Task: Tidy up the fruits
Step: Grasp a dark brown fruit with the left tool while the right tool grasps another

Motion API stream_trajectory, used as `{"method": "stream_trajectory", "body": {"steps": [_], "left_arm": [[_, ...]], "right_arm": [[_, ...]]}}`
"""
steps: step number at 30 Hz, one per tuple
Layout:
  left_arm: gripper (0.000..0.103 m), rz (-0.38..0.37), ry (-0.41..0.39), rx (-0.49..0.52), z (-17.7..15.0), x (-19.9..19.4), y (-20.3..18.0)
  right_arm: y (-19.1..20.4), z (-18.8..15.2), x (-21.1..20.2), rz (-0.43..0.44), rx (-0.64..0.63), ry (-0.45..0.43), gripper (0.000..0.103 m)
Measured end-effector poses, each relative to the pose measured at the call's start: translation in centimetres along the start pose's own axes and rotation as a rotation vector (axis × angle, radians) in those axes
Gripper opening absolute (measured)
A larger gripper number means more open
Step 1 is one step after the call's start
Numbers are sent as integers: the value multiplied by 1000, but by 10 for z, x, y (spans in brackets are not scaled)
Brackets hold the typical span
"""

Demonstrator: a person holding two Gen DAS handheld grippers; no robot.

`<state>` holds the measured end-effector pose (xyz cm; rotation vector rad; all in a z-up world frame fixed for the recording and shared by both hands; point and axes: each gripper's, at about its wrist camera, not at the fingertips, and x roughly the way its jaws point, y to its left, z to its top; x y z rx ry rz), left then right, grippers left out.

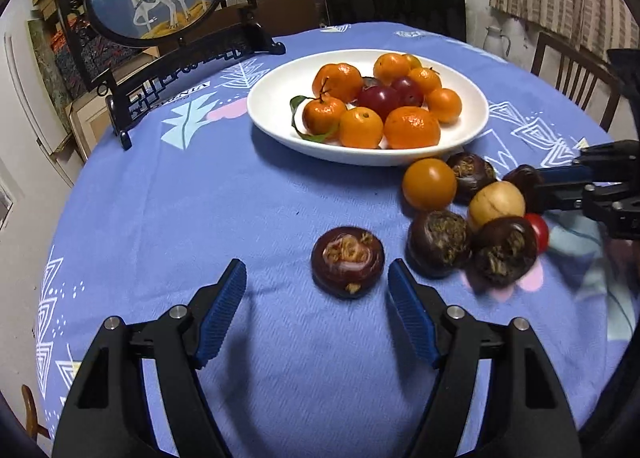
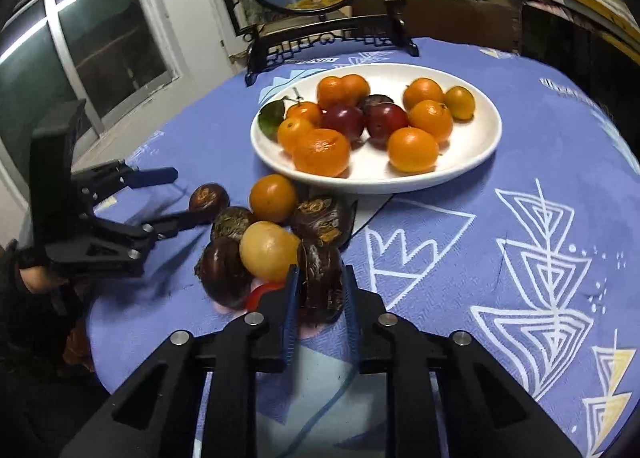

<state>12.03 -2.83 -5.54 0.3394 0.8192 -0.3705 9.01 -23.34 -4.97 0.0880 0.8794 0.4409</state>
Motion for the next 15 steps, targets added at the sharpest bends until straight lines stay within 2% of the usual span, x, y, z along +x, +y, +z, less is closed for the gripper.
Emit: {"method": "stream_trajectory", "body": {"steps": [3,5,7,9,15], "left_arm": [[70,13,31,25,8,13,-6],[47,-19,48,42,11,19,-9],[40,-27,47,62,12,19,-13],[40,-12,41,67,10,17,-16],[40,-52,12,11,8,2,-13]], "right_arm": [[-6,-4,-7,6,35,-36,20],[-9,-8,-13,28,54,-51,20],[-13,-13,-19,35,73,-60,20],[-16,-16,-23,39,86,-62,20],[-21,-14,-34,48,100,-89,20]]}}
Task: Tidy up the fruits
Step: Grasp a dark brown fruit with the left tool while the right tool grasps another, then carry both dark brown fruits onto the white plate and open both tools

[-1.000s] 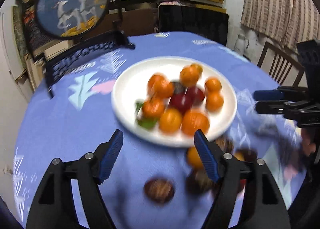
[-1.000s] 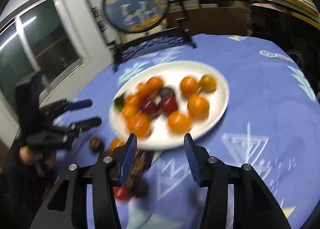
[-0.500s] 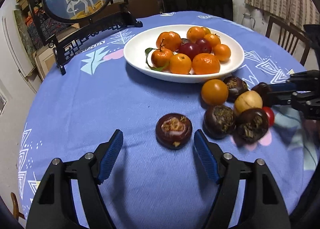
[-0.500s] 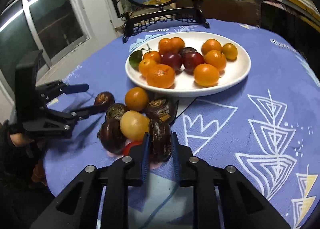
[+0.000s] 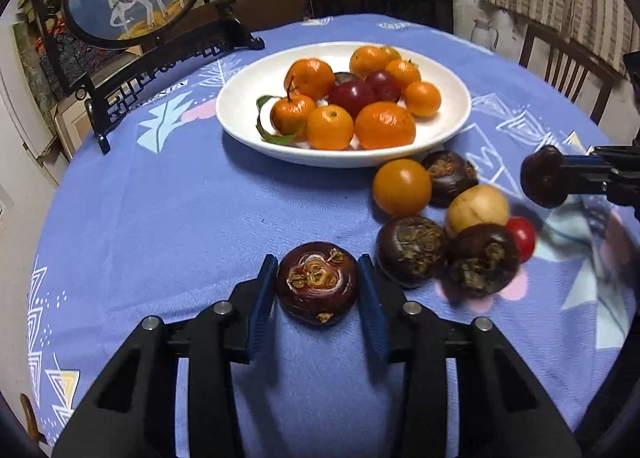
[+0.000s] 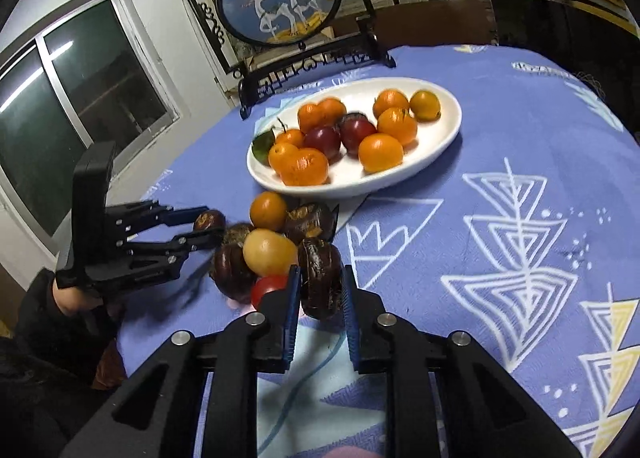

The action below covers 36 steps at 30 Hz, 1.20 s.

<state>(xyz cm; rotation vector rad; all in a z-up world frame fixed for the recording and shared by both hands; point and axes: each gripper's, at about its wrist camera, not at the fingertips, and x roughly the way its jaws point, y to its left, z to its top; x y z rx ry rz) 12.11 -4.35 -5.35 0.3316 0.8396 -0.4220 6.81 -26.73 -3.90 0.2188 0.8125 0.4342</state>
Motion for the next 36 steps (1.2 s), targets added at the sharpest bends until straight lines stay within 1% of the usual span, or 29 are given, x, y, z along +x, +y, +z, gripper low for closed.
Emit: {"method": "stream_trajectory", "body": {"steps": [4,5,7,10,13,16,20,25,28,30,31,32,34,36], "left_arm": [[40,-1,-58,-37,7,-21,6],[40,-3,-87,-49,12,-30,8],[40,-6,-120,-67,21,-38,12],[40,-6,-145,-74,36,-43,15],[40,-13,-152,-74,58,-37,18],[40,-11,-142,-87,82,-21,25],[40,5,-115,-124,116,16,38],[40,16,-81,-158,138,56,49],[41,9,-63,-173,142,71,52],[49,15,-72,-175,143,73,52],[57,25,-82,-180,142,70,52],[62,24,-91,-181,141,67,52],[62,17,-110,-176,137,56,51],[65,9,-133,-159,128,40,46]], "right_arm": [[3,13,-17,5,-15,-35,20],[3,18,-21,4,-20,-44,20],[2,28,-30,2,-21,-59,20],[-4,48,-40,2,-6,-77,20],[-9,73,-42,6,-3,-91,20],[-16,102,-29,10,16,-86,20],[-28,136,13,12,52,-52,20],[-33,163,70,-13,66,-20,20],[-35,172,90,-23,76,-25,21],[-35,176,96,-31,78,-42,24],[-34,177,95,-29,76,-48,30],[-33,177,94,-22,78,-52,31],[-30,172,84,-18,69,-63,31],[-25,164,70,-23,50,-72,31]]}}
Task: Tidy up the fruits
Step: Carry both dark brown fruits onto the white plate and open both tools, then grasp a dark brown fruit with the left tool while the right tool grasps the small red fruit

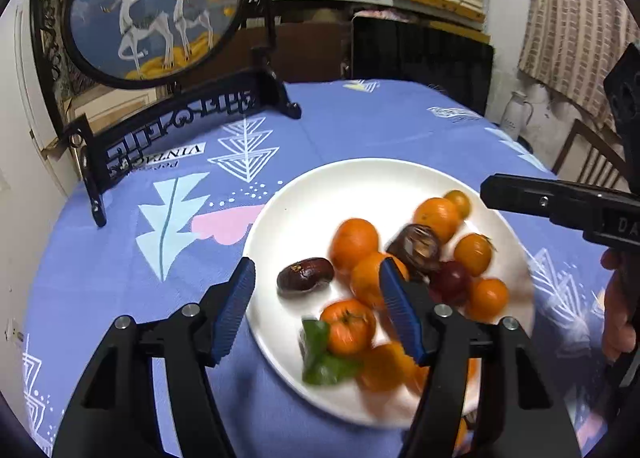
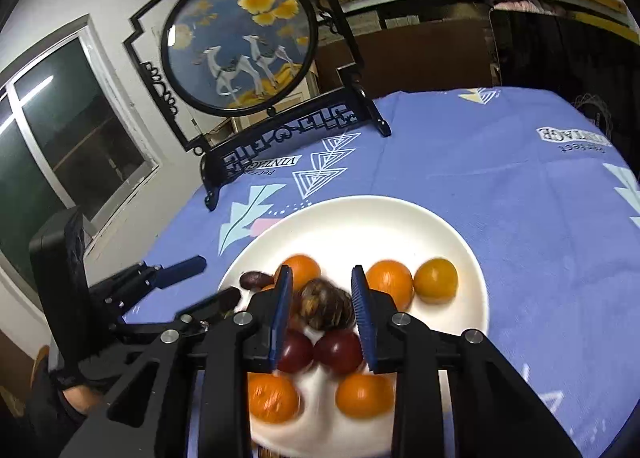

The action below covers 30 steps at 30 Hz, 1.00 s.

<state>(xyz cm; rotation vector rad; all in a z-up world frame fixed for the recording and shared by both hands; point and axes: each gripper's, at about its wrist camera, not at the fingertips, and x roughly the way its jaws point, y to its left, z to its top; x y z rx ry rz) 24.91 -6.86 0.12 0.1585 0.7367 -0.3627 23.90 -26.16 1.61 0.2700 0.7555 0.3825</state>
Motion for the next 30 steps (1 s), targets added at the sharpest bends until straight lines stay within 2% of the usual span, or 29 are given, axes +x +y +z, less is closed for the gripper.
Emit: {"method": "stream_trajectory", "body": {"steps": [2,5,7,11,14,17,21,23,28,30], "left_arm": [[71,-6,-14,20,-11,-17,-6],[73,-38,-11,68,-38,-44,-17],[73,-63,11,104,-60,-58,-26],[73,-113,57,152,-98,-72,-45],[73,-141,62,187,-120,-82,-63],[72,-178,60,189,-133,-89,-75],[63,-173,64,213,-142,-85,-90],[53,-168,56,215,-141,-79,-95],[45,-205,56,232,-137,-68,-107],[35,-219,61,231,-137,-67,-108]], "right_arm": [[5,-14,-17,0,-26,1,31],[8,-36,-35,0,-53,21,37],[12,-57,-45,14,-74,60,40],[24,-103,-61,30,-134,114,40],[21,-130,-72,32,-112,127,40],[13,-143,-79,31,-62,125,40],[0,-158,-90,30,-1,117,40],[-1,-164,-95,34,8,114,40],[-3,-171,-102,48,17,112,40],[-2,-173,-104,52,17,111,40]]}}
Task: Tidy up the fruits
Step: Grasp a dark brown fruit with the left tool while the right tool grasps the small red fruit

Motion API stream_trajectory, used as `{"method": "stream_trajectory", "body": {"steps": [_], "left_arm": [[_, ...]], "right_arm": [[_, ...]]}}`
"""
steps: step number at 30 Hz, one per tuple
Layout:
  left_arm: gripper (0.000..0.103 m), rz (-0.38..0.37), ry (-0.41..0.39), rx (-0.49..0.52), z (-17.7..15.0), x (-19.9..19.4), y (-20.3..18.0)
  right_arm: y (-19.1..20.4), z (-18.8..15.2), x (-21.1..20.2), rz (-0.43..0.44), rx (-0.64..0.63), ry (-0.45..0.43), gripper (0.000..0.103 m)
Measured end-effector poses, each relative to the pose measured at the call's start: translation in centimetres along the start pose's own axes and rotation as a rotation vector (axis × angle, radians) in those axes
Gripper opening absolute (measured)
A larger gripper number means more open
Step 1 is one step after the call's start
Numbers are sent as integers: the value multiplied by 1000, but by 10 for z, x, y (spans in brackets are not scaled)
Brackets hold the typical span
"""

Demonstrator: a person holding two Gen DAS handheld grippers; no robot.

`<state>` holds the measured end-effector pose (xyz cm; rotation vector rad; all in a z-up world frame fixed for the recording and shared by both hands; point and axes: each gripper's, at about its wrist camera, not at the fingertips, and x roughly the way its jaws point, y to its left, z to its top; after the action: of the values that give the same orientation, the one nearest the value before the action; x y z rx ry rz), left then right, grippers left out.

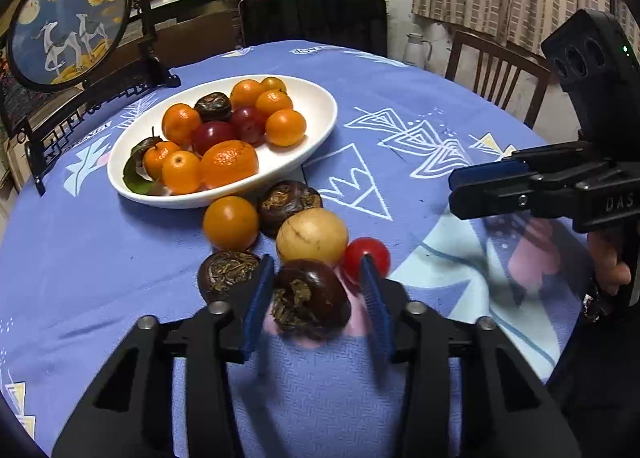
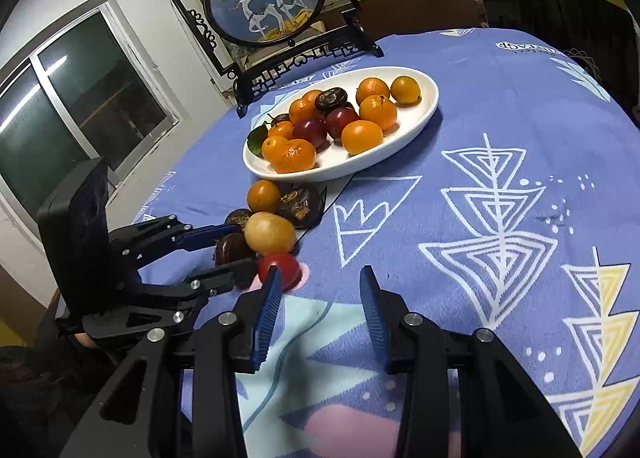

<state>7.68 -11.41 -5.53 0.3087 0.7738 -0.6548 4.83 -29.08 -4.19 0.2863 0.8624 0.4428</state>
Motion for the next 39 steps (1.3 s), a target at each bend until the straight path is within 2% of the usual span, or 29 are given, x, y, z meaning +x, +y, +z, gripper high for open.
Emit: {"method": "stream_trajectory", "body": {"steps": [4,6,7,12,13,14,16,18,20,26,30,34,39], "left_arm": [[34,-24,-2,-34,-5,-7,7],[33,-21,1,-29,-10,-12,6],[29,-20,3,-27,-13,-16,6],[29,-27,21,7,-22,-27,5],[36,-31,26,4,-23,-27,6],[51,-45,38,-4,-25,-24,6],[62,-36,40,-14,-28,-20,7],[60,-35,39,-28,-29,-16,9],[43,-32,43,-47,-28,-12,13],[43,-52,21,-60,-29,-18,15],[43,-35,-41,-89,-26,-41,24],[43,-23,-73,-113,-25,-61,34],[43,-26,-71,-126,-30,-63,35]], "right_arm": [[5,-1,1,7,-19,8,40],[9,-1,3,11,-35,21,40],[10,-1,5,11,-40,25,40],[17,1,11,25,-54,40,40],[19,2,12,28,-54,42,40],[19,2,13,30,-55,43,40],[21,2,14,34,-56,46,40],[21,1,14,29,-55,48,40],[19,1,13,23,-49,47,40],[18,-1,16,21,-50,60,40],[32,-4,27,17,-109,99,40],[55,-4,42,-66,-215,113,40],[65,1,67,-124,-251,153,40]]}}
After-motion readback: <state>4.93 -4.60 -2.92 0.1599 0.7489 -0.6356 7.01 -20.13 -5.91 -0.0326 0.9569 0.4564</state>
